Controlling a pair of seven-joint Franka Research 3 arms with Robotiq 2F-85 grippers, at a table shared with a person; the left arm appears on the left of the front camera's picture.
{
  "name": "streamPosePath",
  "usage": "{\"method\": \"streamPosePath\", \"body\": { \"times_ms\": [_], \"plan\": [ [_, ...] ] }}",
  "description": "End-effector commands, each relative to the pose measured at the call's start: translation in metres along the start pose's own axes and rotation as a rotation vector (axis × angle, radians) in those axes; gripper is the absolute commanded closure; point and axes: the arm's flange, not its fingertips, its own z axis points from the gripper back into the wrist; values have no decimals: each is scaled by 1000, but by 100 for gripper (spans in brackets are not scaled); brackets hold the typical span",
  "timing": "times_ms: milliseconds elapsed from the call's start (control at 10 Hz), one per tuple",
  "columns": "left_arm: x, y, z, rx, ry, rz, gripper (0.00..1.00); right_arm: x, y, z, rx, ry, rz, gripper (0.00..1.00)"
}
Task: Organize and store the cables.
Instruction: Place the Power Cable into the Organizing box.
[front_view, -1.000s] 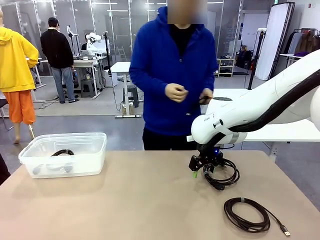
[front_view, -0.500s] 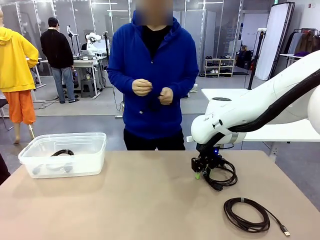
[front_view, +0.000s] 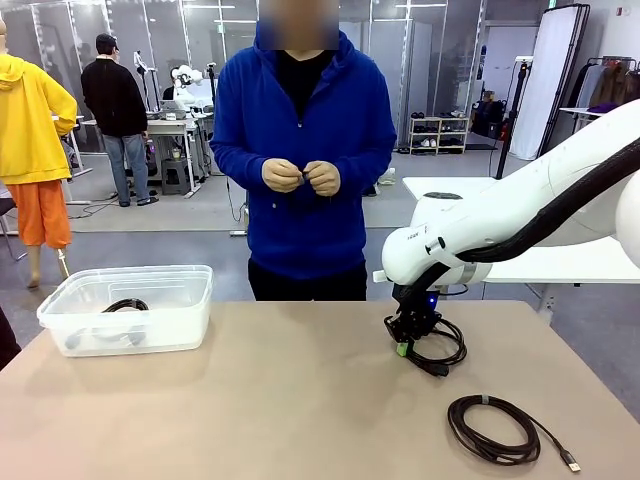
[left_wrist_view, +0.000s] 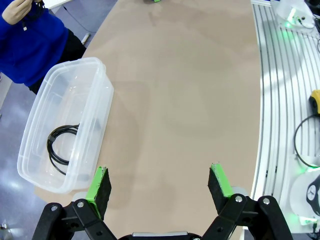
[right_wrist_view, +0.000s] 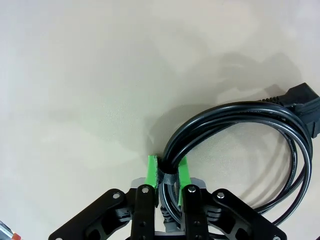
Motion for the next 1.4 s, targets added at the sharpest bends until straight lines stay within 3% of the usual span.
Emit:
{"method": "streamPosePath", "body": {
  "times_ms": [0, 300, 600, 1000, 1300],
  "plan": [
    [1, -2, 0, 1, -21, -13, 1, 0, 7, 6, -16, -3, 1, 100],
    [1, -2, 0, 1, -21, -13, 1, -11, 29, 61, -104, -41, 88, 100],
    [1, -2, 0, 1, -21, -13, 1, -19, 58, 93, -113, -74, 198, 100],
    [1, -2, 0, 1, -21, -13, 1, -15, 120, 114, -113, -116, 393, 100],
    [1, -2, 0, 1, -21, -13, 1, -4, 167, 105, -118, -105, 506, 100]
  ]
}}
